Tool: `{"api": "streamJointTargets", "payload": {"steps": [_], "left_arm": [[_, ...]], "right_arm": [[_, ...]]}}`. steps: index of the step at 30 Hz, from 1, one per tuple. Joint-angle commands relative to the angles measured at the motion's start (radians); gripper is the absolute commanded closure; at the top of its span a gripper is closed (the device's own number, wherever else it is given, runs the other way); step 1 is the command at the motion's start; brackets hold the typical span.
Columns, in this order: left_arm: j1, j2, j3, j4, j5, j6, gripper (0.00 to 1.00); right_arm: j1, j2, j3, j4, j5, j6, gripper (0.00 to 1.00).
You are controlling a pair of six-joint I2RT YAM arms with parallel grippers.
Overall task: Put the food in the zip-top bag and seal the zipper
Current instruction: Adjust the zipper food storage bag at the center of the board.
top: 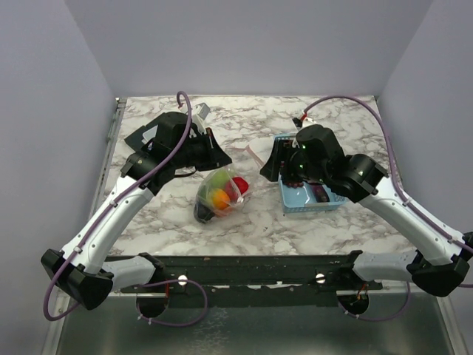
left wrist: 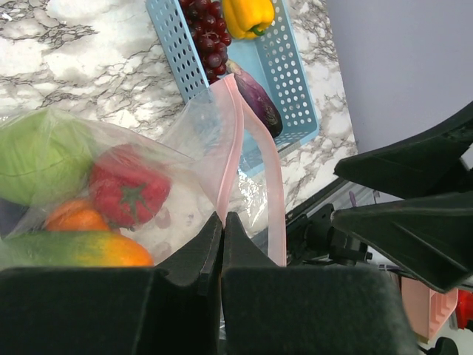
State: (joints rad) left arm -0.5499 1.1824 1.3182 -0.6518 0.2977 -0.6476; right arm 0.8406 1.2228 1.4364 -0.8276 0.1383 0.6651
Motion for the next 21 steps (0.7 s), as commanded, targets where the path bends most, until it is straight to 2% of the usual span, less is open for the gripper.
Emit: {"api": "streamJointTargets", "payload": {"steps": [1,11,21], "left_arm": [[0.002,0.002,0.037,0.015,-0.011,-0.006,1.00],[0.001,-0.008,0.039,0.004,-0.014,-0.009,1.00],[0.002,-0.017,0.040,-0.005,-0.013,-0.012,1.00]], "right_arm": [[0.003,-0.039,-0.074,-0.020,0.081,0.026,0.32],[0.002,-0.021,-0.170,0.079,0.019,0.121,0.35],[-0.008,0.044,-0.151,0.146,-0.012,0.168,0.38]]}}
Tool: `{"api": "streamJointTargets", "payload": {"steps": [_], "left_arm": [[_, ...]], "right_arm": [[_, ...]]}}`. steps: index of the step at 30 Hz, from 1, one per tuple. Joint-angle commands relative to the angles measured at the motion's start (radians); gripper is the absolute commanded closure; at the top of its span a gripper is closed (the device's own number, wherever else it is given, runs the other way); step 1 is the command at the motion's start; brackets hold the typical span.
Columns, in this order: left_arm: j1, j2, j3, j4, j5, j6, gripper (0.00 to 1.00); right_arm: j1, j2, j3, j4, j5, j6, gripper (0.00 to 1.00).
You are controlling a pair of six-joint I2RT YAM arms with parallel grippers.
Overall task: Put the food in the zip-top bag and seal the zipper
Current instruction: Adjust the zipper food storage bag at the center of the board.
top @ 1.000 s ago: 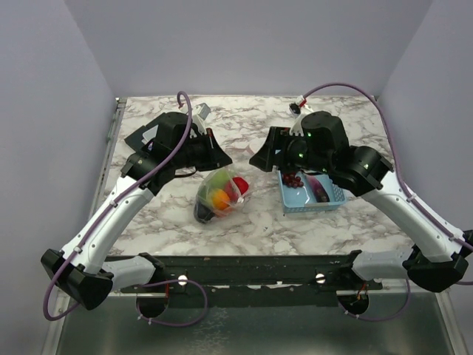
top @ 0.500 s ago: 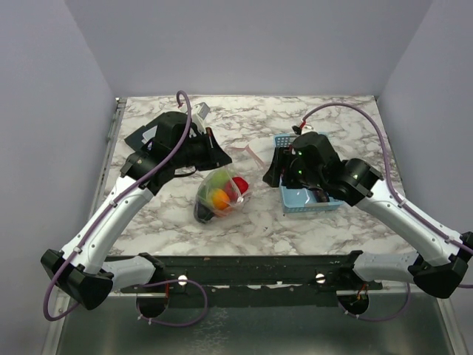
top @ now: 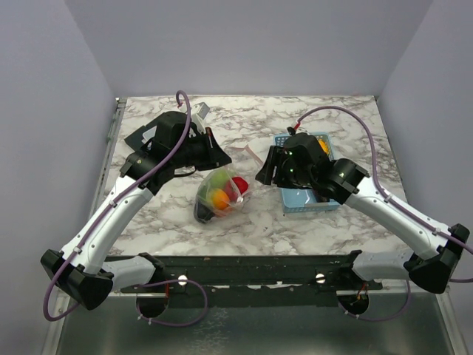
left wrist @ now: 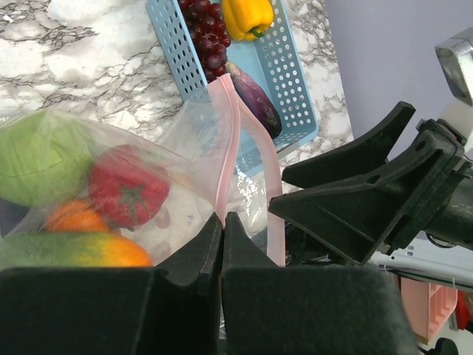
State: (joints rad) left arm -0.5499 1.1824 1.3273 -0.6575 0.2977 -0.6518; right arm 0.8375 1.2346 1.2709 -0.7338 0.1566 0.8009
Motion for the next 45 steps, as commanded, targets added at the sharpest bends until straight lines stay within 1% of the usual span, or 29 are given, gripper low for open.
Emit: {"api": "streamJointTargets", "payload": {"steps": [1,6,10,13,15,18,25,32,36,38,40,42,45], "left_arm": [[0.002,-0.019,0.033,0.001,-0.013,-0.008,1.00],[0.002,-0.025,0.037,-0.002,-0.015,-0.005,1.00],[0.002,-0.023,0.051,-0.004,-0.010,-0.004,1.00],[0.002,-0.022,0.069,-0.013,-0.012,0.002,1.00],[0.002,-0.023,0.083,-0.025,-0.018,0.009,1.00],[0.002,-0.026,0.102,-0.043,-0.024,0.019,1.00],[0.002,-0.019,0.201,-0.141,-0.078,0.079,1.00],[0.002,0.003,0.358,-0.282,-0.170,0.147,1.00],[0.002,-0.008,0.391,-0.328,-0.204,0.165,1.00],[0.002,-0.020,0.373,-0.330,-0.216,0.163,1.00],[0.002,-0.037,0.331,-0.317,-0.220,0.158,1.00],[0.002,-0.059,0.258,-0.281,-0.217,0.143,1.00],[0.001,-0.109,0.089,-0.181,-0.163,0.118,1.00]], "right_arm": [[-0.005,0.038,0.012,0.058,-0.031,0.039,0.39],[-0.005,0.060,0.008,0.083,-0.048,0.058,0.44],[-0.005,0.079,0.014,0.105,-0.066,0.061,0.52],[-0.006,0.097,0.055,0.093,-0.075,0.039,0.64],[-0.006,0.106,0.091,0.079,-0.079,0.021,0.74],[-0.006,0.113,0.143,0.052,-0.075,-0.012,0.98],[-0.006,0.104,0.264,0.001,-0.042,-0.107,0.99],[-0.006,0.135,0.485,-0.146,-0.017,-0.218,0.99],[-0.006,0.139,0.563,-0.208,0.012,-0.253,0.99],[-0.006,0.133,0.557,-0.213,0.024,-0.258,0.99],[-0.006,0.127,0.514,-0.201,0.028,-0.259,0.99],[-0.006,0.118,0.431,-0.166,0.015,-0.251,0.99],[-0.006,0.106,0.259,-0.080,-0.032,-0.230,0.99]]}}
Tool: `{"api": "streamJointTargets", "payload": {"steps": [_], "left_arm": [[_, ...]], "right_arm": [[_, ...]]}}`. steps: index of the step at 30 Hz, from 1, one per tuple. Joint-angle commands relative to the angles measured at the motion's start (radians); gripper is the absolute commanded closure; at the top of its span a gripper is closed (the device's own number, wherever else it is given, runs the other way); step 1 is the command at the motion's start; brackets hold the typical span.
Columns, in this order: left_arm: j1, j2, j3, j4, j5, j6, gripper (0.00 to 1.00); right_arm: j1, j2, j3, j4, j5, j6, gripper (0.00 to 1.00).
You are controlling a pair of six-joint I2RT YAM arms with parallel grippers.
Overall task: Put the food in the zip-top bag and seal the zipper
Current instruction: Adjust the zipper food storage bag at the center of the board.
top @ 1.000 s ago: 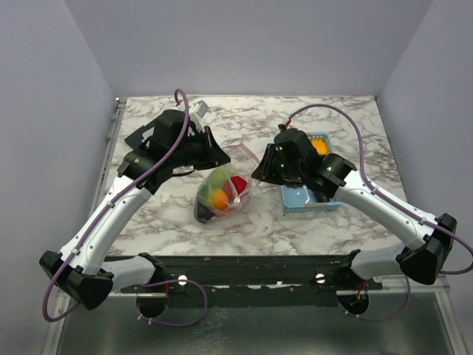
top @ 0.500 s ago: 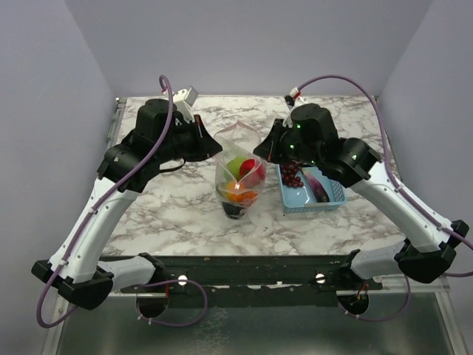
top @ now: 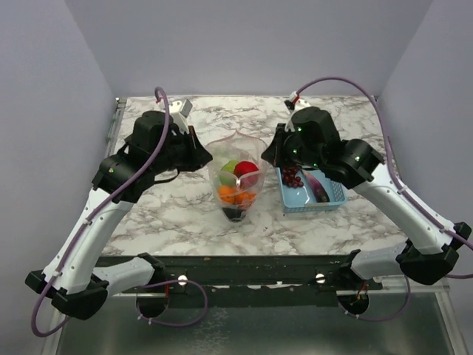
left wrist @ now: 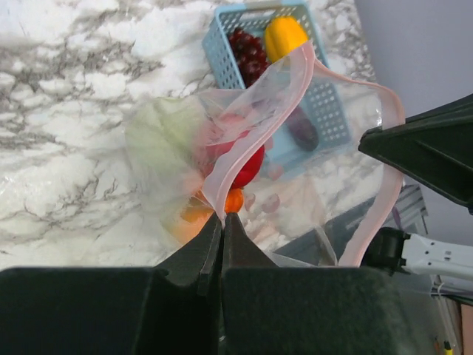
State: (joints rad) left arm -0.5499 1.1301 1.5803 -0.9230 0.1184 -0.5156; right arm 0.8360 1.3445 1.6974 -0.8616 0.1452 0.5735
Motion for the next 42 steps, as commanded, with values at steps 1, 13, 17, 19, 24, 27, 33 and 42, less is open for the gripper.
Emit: {"api": "streamJointTargets", "payload": {"steps": [1,13,17,19,24,27,33,42], "left_arm": [[0.002,-0.073,-0.225,0.125,0.030,-0.024,1.00],[0.002,-0.051,-0.268,0.174,0.045,-0.012,1.00],[0.002,-0.022,-0.124,0.131,0.037,-0.012,1.00],[0.001,-0.027,-0.088,0.121,0.023,-0.016,1.00],[0.002,-0.032,-0.161,0.117,-0.020,-0.023,1.00],[0.002,-0.032,-0.247,0.139,-0.023,-0.034,1.00],[0.002,-0.041,-0.309,0.160,-0.019,-0.041,1.00],[0.002,-0.039,-0.273,0.165,-0.004,-0.034,1.00]], "right_arm": [[-0.004,-0.003,-0.220,0.073,-0.038,0.007,1.00],[-0.005,-0.006,-0.281,0.123,-0.083,-0.007,0.99],[-0.005,-0.025,-0.136,0.078,-0.071,-0.037,0.99],[-0.005,-0.049,-0.097,0.073,-0.058,-0.041,0.99],[-0.005,-0.064,-0.189,0.092,0.005,-0.019,0.99],[-0.005,-0.041,-0.296,0.126,-0.028,0.002,0.99],[-0.005,-0.030,-0.383,0.157,-0.059,0.025,0.99],[-0.005,-0.054,-0.257,0.099,0.012,-0.014,0.99]]}}
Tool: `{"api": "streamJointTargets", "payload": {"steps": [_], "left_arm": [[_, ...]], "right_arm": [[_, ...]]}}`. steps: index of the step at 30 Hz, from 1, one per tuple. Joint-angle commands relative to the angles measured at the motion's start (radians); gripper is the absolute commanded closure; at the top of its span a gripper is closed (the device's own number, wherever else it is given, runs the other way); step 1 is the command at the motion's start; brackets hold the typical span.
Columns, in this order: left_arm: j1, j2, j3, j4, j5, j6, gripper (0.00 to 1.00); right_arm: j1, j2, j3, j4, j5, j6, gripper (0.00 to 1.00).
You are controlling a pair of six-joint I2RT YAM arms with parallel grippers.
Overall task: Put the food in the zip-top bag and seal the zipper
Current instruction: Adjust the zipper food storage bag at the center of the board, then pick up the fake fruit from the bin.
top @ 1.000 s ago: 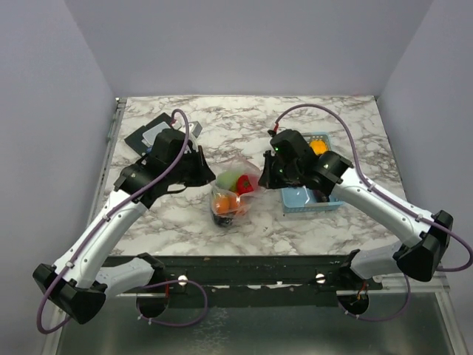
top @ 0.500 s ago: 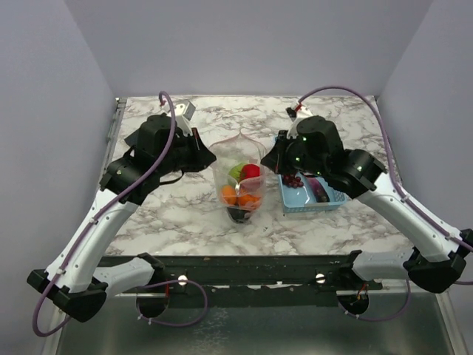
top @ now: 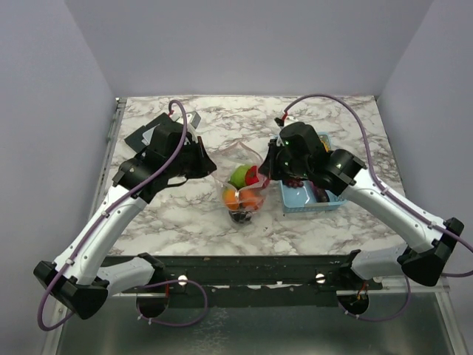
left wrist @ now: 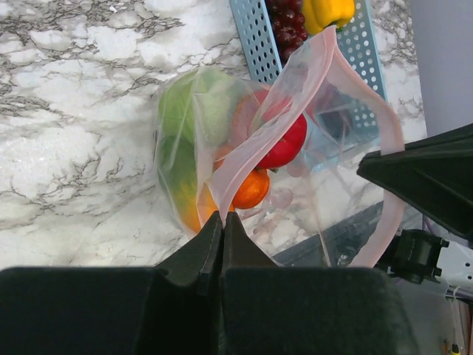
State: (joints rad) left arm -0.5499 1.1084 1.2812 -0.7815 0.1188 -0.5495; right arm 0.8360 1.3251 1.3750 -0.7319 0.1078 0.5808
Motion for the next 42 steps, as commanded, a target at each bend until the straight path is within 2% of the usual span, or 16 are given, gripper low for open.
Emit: {"api": "streamJointTargets", "payload": {"steps": [1,7,14,20,25,31,42], "left_arm": [[0.002,-0.019,0.026,0.026,-0.002,0.000,1.00],[0.002,-0.024,0.029,0.036,0.012,0.000,1.00],[0.002,-0.028,0.041,0.037,0.017,-0.001,1.00],[0.002,-0.033,0.055,0.037,0.019,0.002,1.00],[0.002,-0.034,0.069,0.038,0.029,0.003,1.00],[0.002,-0.045,0.081,0.043,0.049,-0.004,1.00],[0.002,-0.080,0.044,0.044,0.054,-0.007,1.00]], "right_arm": [[-0.005,-0.040,0.075,-0.035,0.053,-0.024,0.97],[-0.004,-0.064,0.162,-0.089,0.121,-0.055,0.75],[-0.006,-0.073,0.284,-0.213,0.274,-0.110,0.60],[-0.012,-0.101,0.312,-0.284,0.415,-0.123,0.44],[-0.060,-0.130,0.249,-0.295,0.446,-0.126,0.43],[-0.170,-0.137,0.138,-0.262,0.380,-0.125,0.42],[-0.441,-0.082,-0.112,-0.086,0.085,-0.106,0.33]]}}
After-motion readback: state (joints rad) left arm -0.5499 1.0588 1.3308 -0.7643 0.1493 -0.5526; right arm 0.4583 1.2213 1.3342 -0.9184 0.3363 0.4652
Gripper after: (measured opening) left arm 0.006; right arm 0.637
